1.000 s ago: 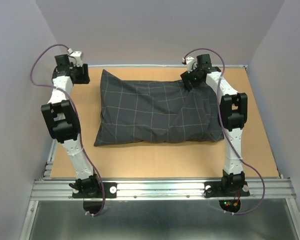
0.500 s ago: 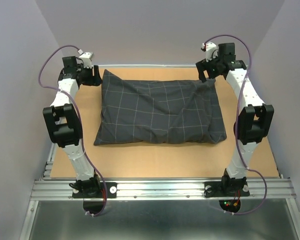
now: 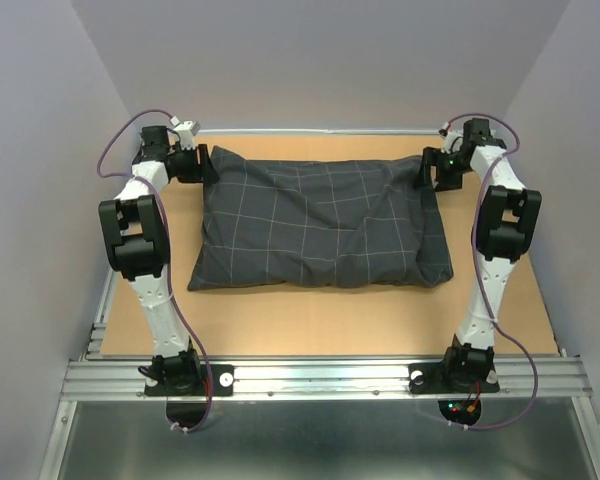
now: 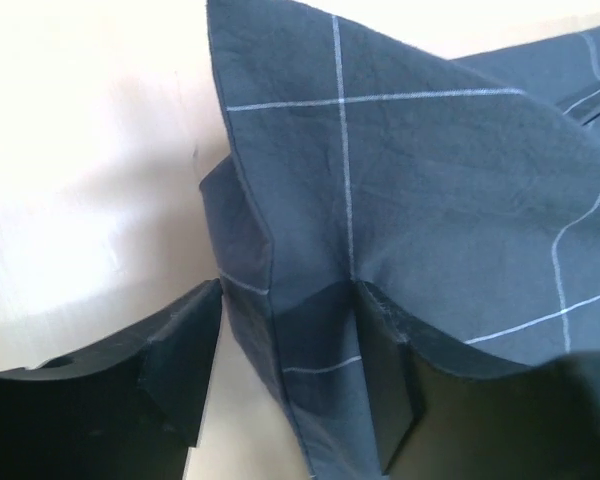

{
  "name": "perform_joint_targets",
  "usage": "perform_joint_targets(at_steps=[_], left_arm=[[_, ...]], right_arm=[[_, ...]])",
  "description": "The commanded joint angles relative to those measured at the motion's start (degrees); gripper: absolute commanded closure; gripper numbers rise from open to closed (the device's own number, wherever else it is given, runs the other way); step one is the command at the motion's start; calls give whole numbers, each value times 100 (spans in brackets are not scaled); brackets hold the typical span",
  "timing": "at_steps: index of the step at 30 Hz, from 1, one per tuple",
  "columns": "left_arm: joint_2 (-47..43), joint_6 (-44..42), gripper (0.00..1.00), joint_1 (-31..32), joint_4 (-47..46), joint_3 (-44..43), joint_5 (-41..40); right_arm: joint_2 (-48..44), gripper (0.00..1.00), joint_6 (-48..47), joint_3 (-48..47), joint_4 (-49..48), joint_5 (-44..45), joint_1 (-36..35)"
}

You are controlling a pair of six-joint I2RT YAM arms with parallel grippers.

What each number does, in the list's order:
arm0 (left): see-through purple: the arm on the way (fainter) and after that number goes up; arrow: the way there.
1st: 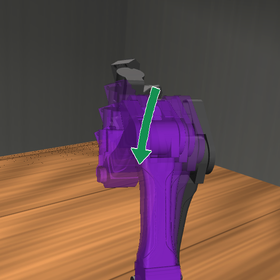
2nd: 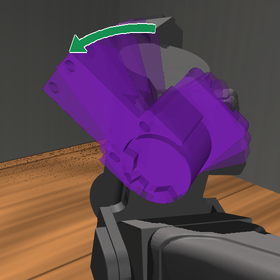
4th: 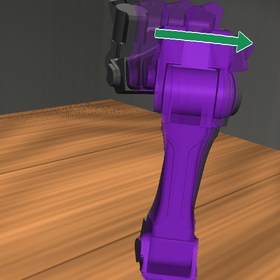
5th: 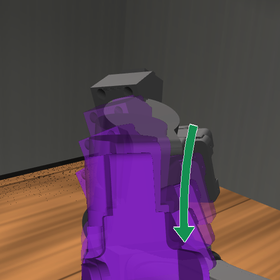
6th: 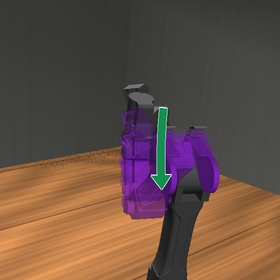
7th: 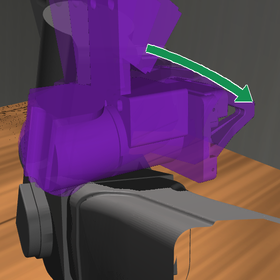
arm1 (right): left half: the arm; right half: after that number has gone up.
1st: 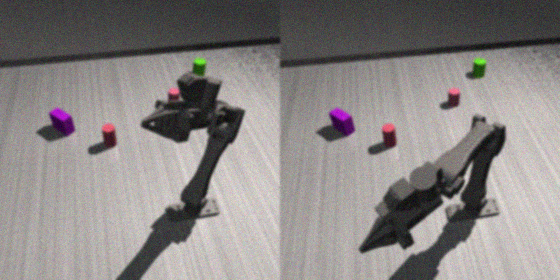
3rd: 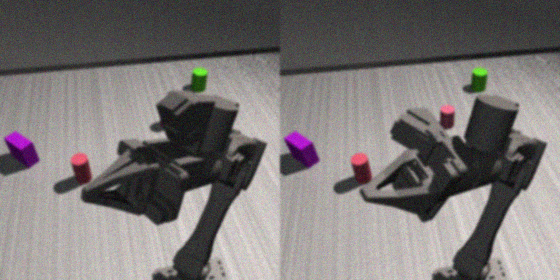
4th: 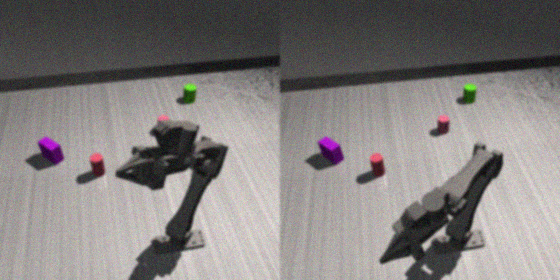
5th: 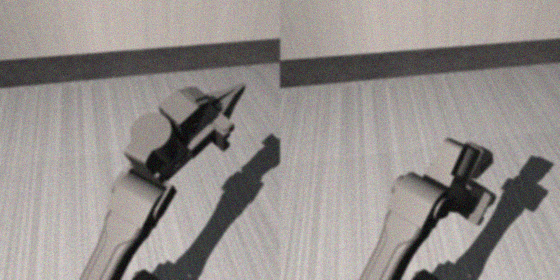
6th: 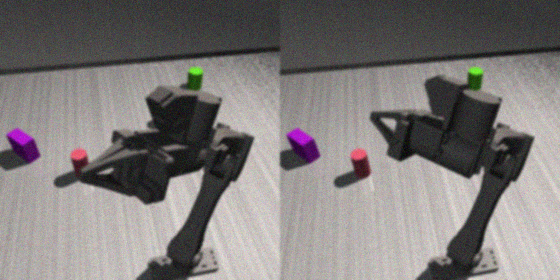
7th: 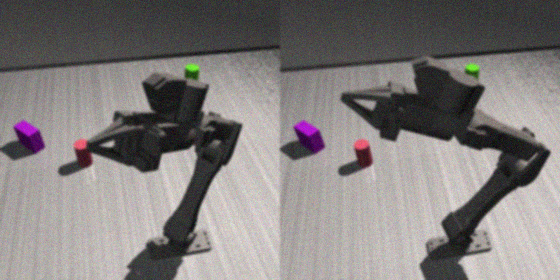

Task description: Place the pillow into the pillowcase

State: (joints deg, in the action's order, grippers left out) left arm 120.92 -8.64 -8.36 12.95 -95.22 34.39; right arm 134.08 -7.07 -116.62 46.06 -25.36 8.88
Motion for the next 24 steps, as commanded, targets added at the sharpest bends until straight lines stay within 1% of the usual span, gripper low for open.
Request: perform_joint_targets(at_steps=[1,2,3,4,5,7,8,9,11,13,14,15,16,17,19,24], left_arm=[[-25,240,42,36,-293,74,357],[45,336,52,36,-337,74,427],[71,372,60,36,-346,48,437],[98,407,67,28,-355,21,445],[115,416,75,19,-337,4,446],[98,355,81,1,-319,-49,454],[72,311,85,-42,-293,-84,446],[72,206,92,-60,-197,-171,411],[63,135,100,-174,-65,-251,375],[37,117,100,-271,-65,-269,331],[19,117,100,-306,-82,-260,357],[10,109,100,-350,-73,-260,349],[1,100,100,-359,-65,-243,340],[-16,91,100,-359,-91,-225,349],[-34,126,100,-359,-126,-164,393],[1,197,100,-359,-144,-190,410]], right_arm=[[-102,25,329,192,34,-715,61],[-6,44,347,192,8,-707,61],[47,55,373,131,17,-698,61],[83,64,408,78,17,-707,96],[83,79,443,-18,17,-820,113],[39,93,443,-115,25,-847,201],[22,99,443,-168,34,-812,245],[-65,99,426,-221,26,-777,289],[-154,99,426,-256,25,-812,446],[-268,100,443,-186,43,-865,535],[-329,85,435,-108,95,-891,553],[-382,67,409,32,87,-952,553],[-435,47,426,330,96,-1048,553],[-488,30,461,489,87,-1180,553],[-471,26,531,770,87,-1365,544],[-357,26,549,930,26,-1603,518]])
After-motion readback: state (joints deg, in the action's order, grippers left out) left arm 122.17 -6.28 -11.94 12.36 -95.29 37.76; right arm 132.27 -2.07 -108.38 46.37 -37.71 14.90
